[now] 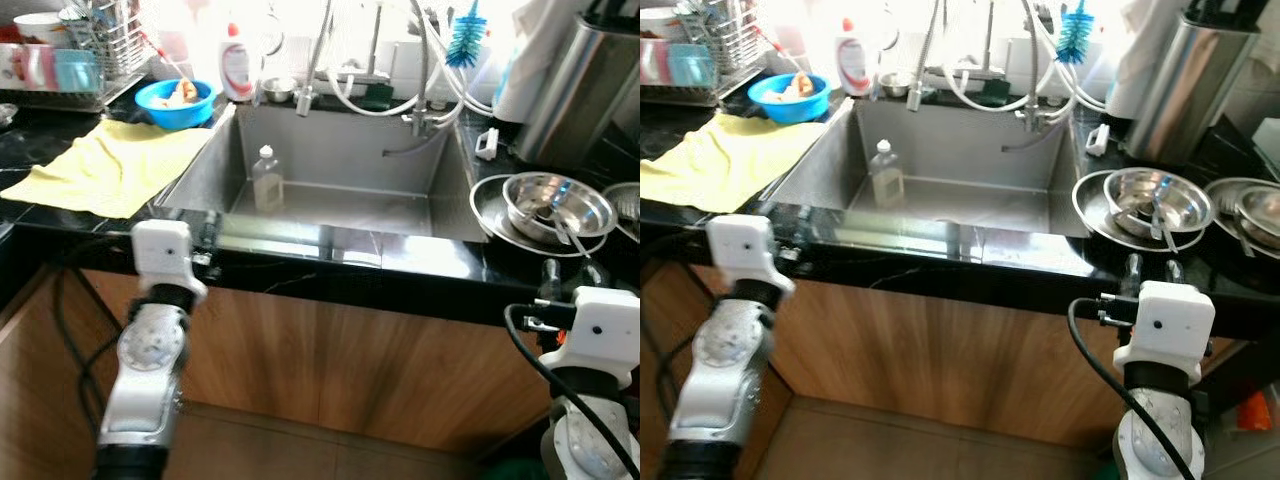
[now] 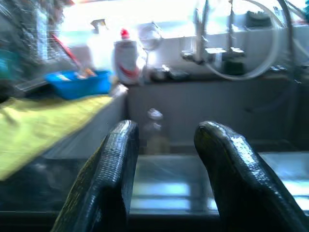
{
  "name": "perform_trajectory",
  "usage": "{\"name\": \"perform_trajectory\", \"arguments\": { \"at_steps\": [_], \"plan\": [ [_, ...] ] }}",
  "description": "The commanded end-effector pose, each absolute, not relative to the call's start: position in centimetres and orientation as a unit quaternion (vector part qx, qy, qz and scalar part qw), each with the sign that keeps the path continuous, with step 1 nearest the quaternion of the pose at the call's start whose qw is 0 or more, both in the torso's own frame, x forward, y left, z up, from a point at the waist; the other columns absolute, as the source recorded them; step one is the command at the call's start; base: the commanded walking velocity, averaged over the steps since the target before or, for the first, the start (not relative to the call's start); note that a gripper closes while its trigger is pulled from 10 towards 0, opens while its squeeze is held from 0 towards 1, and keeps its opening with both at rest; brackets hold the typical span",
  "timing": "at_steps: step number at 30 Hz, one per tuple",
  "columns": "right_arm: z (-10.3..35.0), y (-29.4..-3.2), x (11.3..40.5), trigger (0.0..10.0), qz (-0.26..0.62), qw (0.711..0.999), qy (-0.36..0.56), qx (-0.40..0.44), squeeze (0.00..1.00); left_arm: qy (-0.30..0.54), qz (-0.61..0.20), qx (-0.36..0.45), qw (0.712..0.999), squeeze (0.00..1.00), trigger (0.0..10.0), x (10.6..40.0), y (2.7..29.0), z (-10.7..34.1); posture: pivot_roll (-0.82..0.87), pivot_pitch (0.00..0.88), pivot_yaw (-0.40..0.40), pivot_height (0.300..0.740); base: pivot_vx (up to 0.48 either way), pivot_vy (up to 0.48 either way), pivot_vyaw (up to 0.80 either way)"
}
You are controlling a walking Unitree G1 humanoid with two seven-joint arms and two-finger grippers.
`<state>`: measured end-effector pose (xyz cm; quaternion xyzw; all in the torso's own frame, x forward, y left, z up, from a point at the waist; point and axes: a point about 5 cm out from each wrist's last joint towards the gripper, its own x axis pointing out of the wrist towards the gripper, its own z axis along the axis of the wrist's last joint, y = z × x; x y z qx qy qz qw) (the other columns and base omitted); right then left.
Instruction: Kitchen organization
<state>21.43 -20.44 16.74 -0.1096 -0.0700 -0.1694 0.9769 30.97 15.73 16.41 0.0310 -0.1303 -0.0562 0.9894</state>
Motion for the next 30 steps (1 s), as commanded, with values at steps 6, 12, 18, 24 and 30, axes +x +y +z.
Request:
{"name": "perform_trajectory", "arguments": {
  "at_steps": [6,12,18,24,30],
  "plan": [
    [17.2,-19.6,22.3,10.0,-0.154,0.979,-0.089,-0.101,0.0,-0.118,-0.095,0.006,0.988,0.0,10.0,32.0,13.9,16.3,-0.14,0.0,0.001,0.74,0.0,0.0,0.0],
    [16.7,-18.5,22.7,10.0,-0.139,0.982,-0.085,-0.091,0.0,-0.131,-0.091,-0.006,0.987,0.0,10.0,32.8,13.9,16.8,-0.14,0.0,0.003,0.74,0.0,0.0,0.0],
    [16.8,-17.5,22.9,10.0,-0.123,0.985,-0.09,-0.087,0.0,-0.131,-0.094,-0.005,0.987,0.0,10.0,33.1,13.5,16.8,-0.15,0.0,0.007,0.74,0.0,0.0,0.0],
    [16.8,-17.4,23.0,10.0,-0.121,0.985,-0.088,-0.081,0.0,-0.127,-0.098,-0.005,0.987,0.0,10.0,33.1,13.5,16.5,-0.15,0.0,0.013,0.74,0.0,0.0,-0.39],
    [16.9,-17.5,23.2,10.0,-0.123,0.985,-0.088,-0.084,0.0,-0.124,-0.098,-0.004,0.987,0.0,10.0,33.0,13.5,16.4,-0.15,0.0,0.01,0.74,0.0,0.0,-0.76]
  ]
}}
